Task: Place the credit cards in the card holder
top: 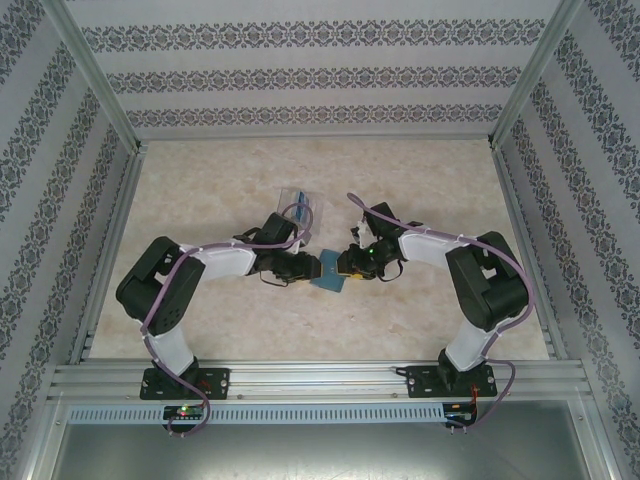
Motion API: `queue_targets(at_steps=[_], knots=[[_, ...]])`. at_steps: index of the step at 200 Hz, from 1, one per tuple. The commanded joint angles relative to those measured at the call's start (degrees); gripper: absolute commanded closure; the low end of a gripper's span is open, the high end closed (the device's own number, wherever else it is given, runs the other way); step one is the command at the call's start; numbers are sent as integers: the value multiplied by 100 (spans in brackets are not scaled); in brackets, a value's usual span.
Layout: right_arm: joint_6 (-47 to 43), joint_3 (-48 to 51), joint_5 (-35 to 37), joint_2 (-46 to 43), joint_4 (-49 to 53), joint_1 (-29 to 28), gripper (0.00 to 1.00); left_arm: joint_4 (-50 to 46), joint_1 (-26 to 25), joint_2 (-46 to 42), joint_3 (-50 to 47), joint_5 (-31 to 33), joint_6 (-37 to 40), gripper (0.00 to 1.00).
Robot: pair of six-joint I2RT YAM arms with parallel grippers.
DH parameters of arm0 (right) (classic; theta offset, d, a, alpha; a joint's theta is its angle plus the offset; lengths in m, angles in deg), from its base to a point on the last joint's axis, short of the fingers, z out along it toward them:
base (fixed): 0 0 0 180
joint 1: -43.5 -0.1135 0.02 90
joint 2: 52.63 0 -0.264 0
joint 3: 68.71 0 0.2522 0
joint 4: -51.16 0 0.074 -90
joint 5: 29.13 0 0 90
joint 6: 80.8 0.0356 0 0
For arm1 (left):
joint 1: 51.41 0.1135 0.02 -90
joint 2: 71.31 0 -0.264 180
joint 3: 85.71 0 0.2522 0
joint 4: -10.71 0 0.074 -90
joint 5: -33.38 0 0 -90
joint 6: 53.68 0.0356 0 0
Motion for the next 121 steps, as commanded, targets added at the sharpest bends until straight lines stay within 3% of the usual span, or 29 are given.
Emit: queue_targets(at_steps=[1, 39, 59, 121], knots=[[27, -22, -194, 106, -20, -36, 67, 9, 33, 180, 123, 92, 222, 63], [20, -15, -34, 60, 59, -53, 67, -493, 53, 139, 343, 543, 430, 48], [-20, -26, 16, 93, 65, -54, 67, -669, 79, 138, 433, 862, 567, 47], [-42, -73, 77, 240, 108, -30, 67, -794, 105, 410, 637, 775, 769, 44]])
